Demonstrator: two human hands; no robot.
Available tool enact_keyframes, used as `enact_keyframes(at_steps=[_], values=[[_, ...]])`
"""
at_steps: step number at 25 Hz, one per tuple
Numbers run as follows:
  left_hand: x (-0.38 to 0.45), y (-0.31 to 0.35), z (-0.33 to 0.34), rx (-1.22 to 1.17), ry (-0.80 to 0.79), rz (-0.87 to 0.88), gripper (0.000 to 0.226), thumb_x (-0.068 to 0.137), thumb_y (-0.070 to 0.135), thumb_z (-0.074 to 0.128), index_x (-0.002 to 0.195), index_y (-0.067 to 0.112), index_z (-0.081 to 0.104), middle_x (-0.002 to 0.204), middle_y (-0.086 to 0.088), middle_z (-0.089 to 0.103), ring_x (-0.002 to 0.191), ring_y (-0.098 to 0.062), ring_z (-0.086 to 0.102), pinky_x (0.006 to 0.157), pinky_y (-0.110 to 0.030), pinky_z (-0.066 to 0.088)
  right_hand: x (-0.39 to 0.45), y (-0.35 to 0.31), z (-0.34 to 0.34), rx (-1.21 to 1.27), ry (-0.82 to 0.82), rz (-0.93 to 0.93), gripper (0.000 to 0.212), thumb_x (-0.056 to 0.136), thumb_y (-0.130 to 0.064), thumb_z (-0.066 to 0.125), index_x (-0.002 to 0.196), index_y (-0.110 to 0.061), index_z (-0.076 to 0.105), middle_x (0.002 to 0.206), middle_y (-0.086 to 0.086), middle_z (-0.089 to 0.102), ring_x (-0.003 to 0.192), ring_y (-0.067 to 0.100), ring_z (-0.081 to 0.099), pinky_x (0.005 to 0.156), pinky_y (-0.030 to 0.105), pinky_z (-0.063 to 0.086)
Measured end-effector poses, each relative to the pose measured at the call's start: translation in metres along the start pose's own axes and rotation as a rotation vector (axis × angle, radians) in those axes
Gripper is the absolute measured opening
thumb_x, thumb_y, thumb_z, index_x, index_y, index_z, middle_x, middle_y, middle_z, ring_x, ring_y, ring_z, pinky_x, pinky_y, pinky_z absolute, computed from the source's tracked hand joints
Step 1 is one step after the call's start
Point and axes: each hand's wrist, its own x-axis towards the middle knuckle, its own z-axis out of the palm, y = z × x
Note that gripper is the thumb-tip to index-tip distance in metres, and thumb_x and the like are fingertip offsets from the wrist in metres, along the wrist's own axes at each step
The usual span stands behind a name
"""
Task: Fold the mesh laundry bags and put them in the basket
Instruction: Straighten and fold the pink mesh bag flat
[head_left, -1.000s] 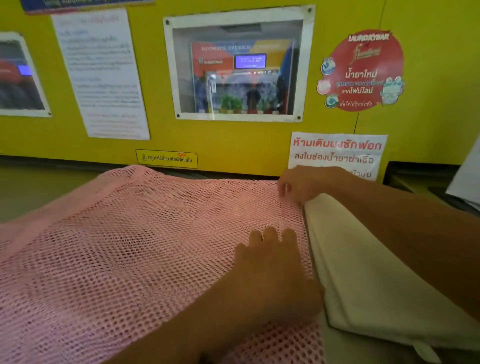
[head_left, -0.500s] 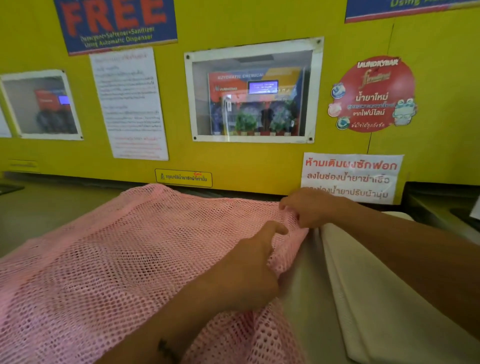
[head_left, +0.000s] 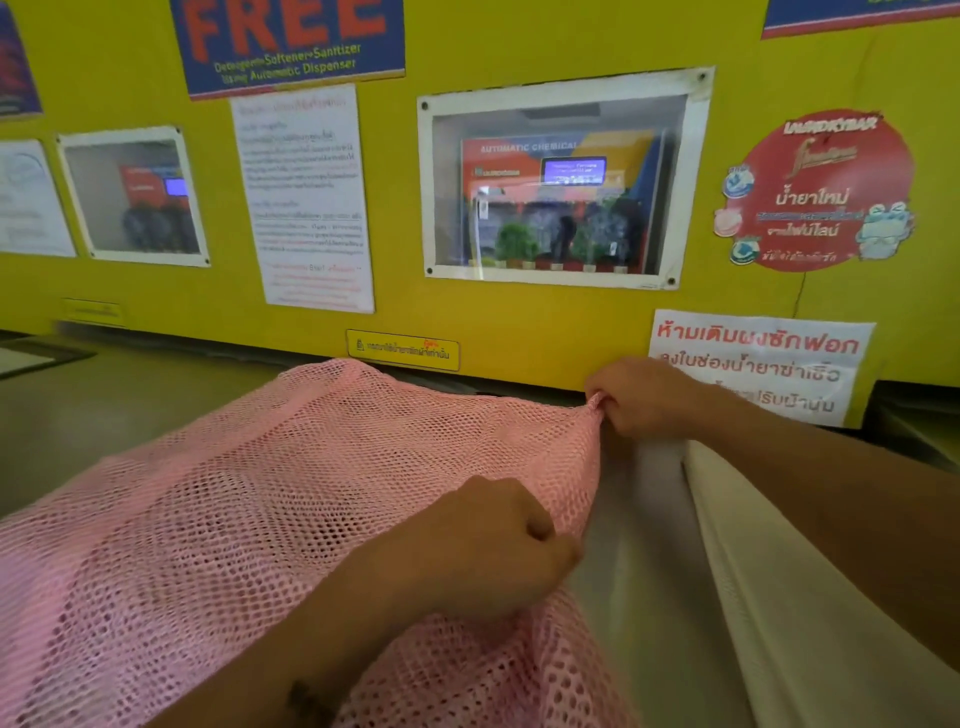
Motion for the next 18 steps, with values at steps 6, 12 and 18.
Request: enact_keyframes(at_steps=[6,12,18], values=[[-0.030,-0.041,-0.038,-0.187,0.122,-0.083,0.034,0.083,0.041,0.069,0.061,0.015,0.070,0.049,0.012,0.055,0.044,0.001,0.047,0.052,-0.017,0.036,0.058,-0.049,-0.065,-0.188,-0.024,-0.045,0.008,0.080,-0.018,0.057,0.073,-0.022,0.057,0.077,-0.004,0.054,0.079,0.019,0.053,0.069,0.039,0.051],[-0.085,-0.149,-0.119,-0.499,0.150,-0.032,0.016,0.084,0.023,0.072,0.075,0.012,0.078,0.061,0.005,0.067,0.055,0.001,0.054,0.058,-0.014,0.042,0.139,-0.170,-0.100,-0.346,-0.038,-0.091,0.014,0.085,-0.026,0.050,0.090,-0.017,0.060,0.099,0.007,0.064,0.092,0.029,0.061,0.070,0.035,0.050],[-0.107,-0.283,-0.181,-0.267,0.261,-0.251,0.027,0.083,0.030,0.069,0.066,0.009,0.071,0.062,-0.002,0.064,0.059,-0.006,0.051,0.058,-0.023,0.038,0.219,-0.286,-0.064,-0.346,0.075,-0.025,0.033,0.086,-0.026,0.052,0.117,-0.015,0.058,0.118,0.010,0.059,0.109,0.031,0.057,0.081,0.039,0.043]])
